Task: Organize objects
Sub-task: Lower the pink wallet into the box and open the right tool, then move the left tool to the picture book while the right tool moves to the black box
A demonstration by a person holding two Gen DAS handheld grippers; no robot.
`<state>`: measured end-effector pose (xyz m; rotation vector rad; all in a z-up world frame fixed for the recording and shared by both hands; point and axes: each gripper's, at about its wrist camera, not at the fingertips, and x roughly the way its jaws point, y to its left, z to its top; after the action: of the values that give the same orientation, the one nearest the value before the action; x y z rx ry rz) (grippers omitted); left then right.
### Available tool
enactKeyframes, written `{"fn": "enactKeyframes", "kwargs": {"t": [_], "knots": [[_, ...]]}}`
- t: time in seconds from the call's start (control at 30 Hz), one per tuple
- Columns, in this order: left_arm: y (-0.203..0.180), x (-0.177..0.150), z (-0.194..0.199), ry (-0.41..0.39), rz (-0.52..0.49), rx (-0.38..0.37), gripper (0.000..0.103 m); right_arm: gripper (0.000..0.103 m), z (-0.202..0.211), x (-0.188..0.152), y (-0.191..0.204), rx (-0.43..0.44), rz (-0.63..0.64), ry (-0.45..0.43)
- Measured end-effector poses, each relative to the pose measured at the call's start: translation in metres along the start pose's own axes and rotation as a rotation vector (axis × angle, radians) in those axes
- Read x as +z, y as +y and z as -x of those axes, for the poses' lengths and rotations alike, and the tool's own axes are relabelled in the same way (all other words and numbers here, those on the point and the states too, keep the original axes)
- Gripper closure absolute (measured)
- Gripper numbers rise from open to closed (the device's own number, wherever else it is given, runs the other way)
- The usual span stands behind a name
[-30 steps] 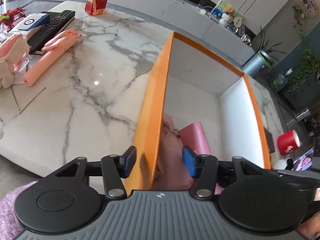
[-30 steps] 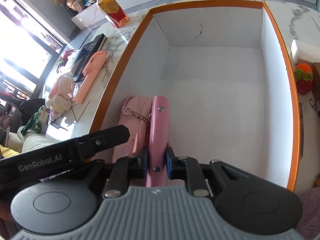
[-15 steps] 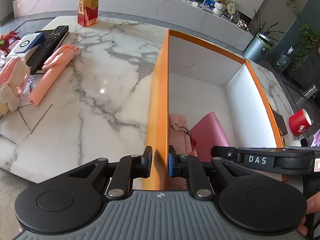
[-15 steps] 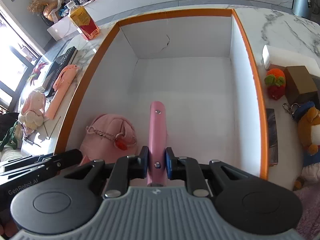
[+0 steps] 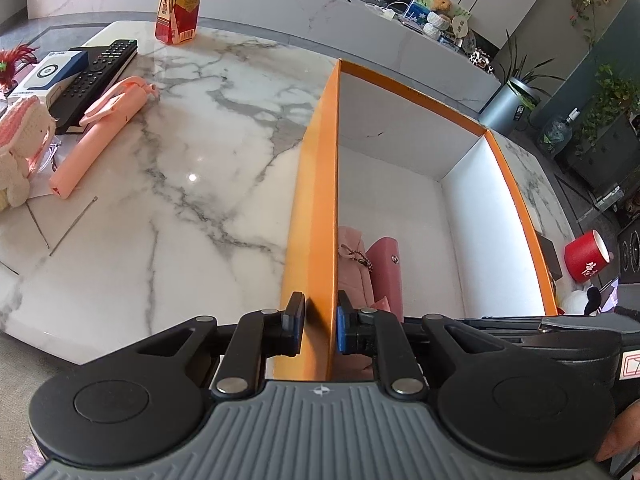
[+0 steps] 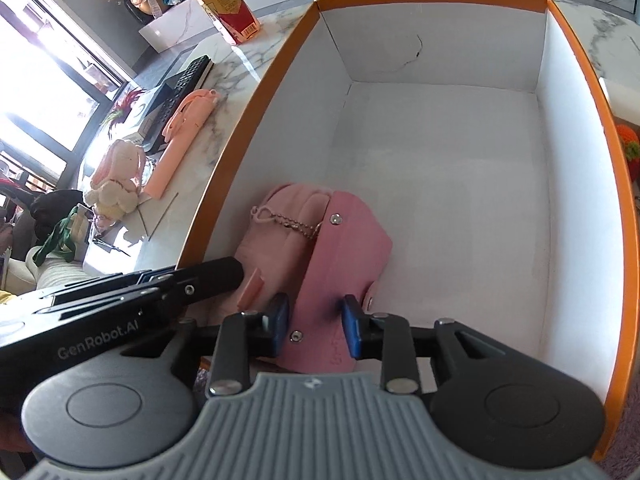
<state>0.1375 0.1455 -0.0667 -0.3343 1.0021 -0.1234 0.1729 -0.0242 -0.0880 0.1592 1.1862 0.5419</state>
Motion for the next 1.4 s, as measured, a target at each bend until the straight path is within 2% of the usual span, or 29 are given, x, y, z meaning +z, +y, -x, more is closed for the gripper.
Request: {"fn": "enactKeyframes", "kwargs": {"t": [0.27,0.37,0.6,0.7,0.83,0.97,1.1,1.2,1.4], "knots": [[0.002,-0.001,0.001,-0.012,0.023,-0.015,0.083,0.069,0.002,0.002,-0.008,0.036,-0.016,-0.005],[0.001,-0.001,0.003,-0.022,0.027,-0.016,0.076,0.062,0.006,0.003,-0.010,0.031,-0.009,-0.024],[-0.003,0.002,0.011,-0.065,0.023,-0.017,0.068,0.060,0.017,0.005,-0.012,0.033,0.000,-0.055],[-0.008,0.003,0.013,-0.071,0.004,-0.014,0.067,0.054,0.020,0.005,-0.011,0.036,0.012,-0.069],[-0.011,0.003,0.013,-0.074,-0.002,-0.006,0.067,0.055,0.017,0.004,-0.015,0.040,0.001,-0.053],[-0.016,0.003,0.023,-0.109,-0.008,0.004,0.067,0.054,0.025,0.003,-0.017,0.046,0.006,-0.069],[-0.038,0.009,0.041,-0.167,-0.078,-0.010,0.067,0.055,0.047,0.004,-0.018,0.055,0.023,-0.118],[-0.064,0.014,0.047,-0.179,-0.155,-0.044,0.067,0.054,0.072,0.004,-0.025,0.026,0.047,-0.177],[-0.130,0.014,0.029,-0.119,-0.348,-0.120,0.067,0.054,0.124,-0.001,-0.068,-0.072,0.038,-0.262]]}}
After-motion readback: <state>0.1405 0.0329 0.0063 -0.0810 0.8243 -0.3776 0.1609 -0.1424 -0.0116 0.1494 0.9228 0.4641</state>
